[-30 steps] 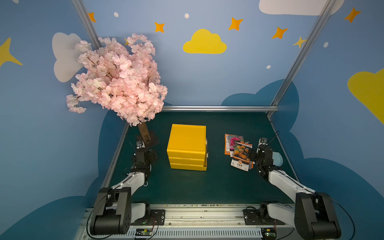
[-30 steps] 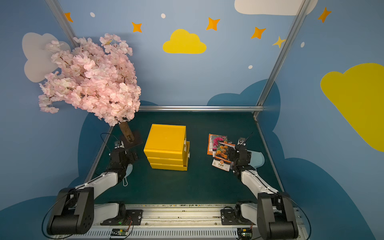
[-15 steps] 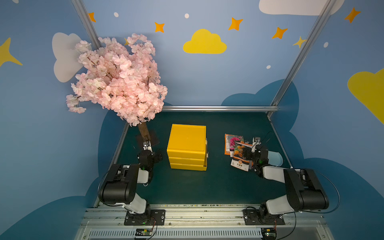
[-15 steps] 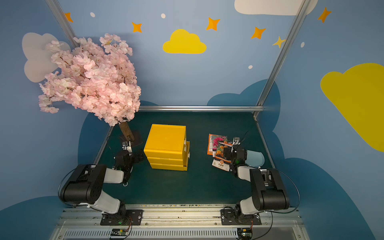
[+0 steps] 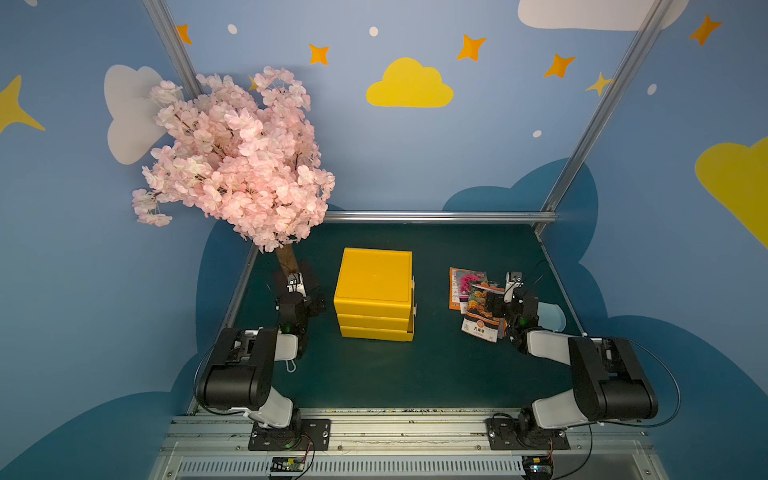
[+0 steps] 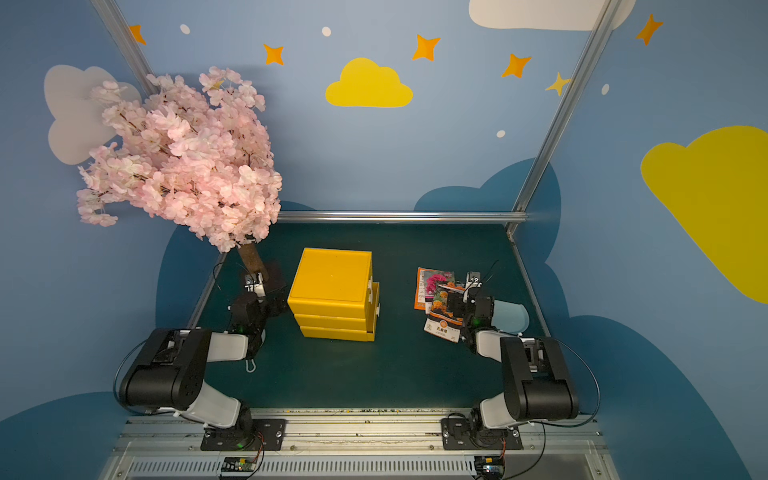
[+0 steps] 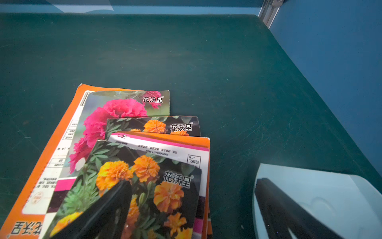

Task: Take the seed bags out of the drawer
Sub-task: Reset both arms

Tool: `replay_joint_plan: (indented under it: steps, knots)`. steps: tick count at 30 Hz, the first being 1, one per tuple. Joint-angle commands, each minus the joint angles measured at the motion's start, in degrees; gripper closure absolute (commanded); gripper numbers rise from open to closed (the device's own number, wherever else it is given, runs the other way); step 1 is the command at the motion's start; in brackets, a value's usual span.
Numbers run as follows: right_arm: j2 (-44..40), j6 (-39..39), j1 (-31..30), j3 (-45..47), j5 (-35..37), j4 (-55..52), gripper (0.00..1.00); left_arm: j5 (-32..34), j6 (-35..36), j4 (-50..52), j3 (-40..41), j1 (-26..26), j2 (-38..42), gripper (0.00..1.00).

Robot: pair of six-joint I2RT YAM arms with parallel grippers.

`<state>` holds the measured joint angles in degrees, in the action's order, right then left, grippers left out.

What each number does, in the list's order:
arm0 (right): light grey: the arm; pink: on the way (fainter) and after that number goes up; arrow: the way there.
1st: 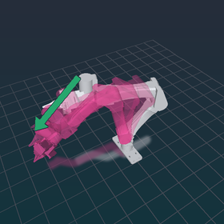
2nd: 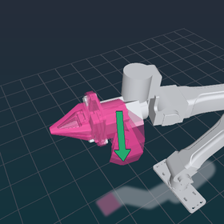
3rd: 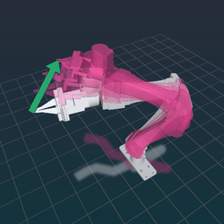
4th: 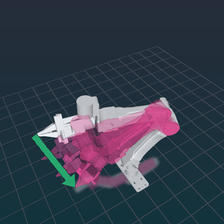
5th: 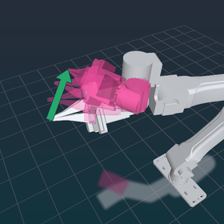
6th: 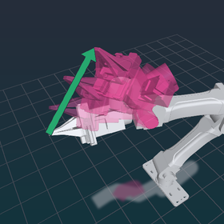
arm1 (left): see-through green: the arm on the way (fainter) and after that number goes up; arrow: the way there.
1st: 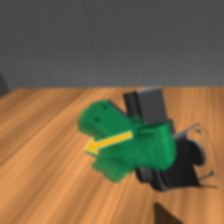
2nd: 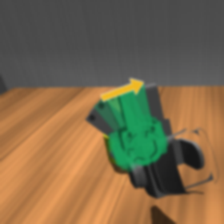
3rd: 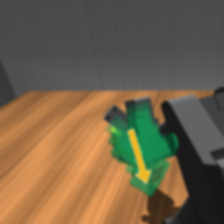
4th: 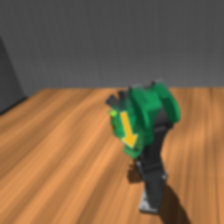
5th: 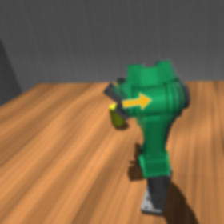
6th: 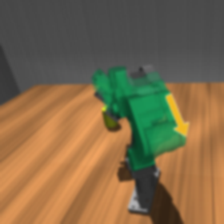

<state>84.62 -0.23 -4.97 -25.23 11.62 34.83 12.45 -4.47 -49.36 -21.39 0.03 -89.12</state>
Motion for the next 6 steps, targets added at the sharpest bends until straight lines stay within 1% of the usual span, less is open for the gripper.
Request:
replay_joint_plan:
  steps: [1,6]
  knots:
    - [0.0,0.3,0.2,-1.3,-0.4,0.4,0.01,0.4,0.4,0.1,-0.3,0.1,0.7,0.00]
    - [-0.4,0.3,0.2,-0.7,-0.6,0.9,0.02,0.4,0.4,0.2,-0.2,0.1,0.9,0.00]
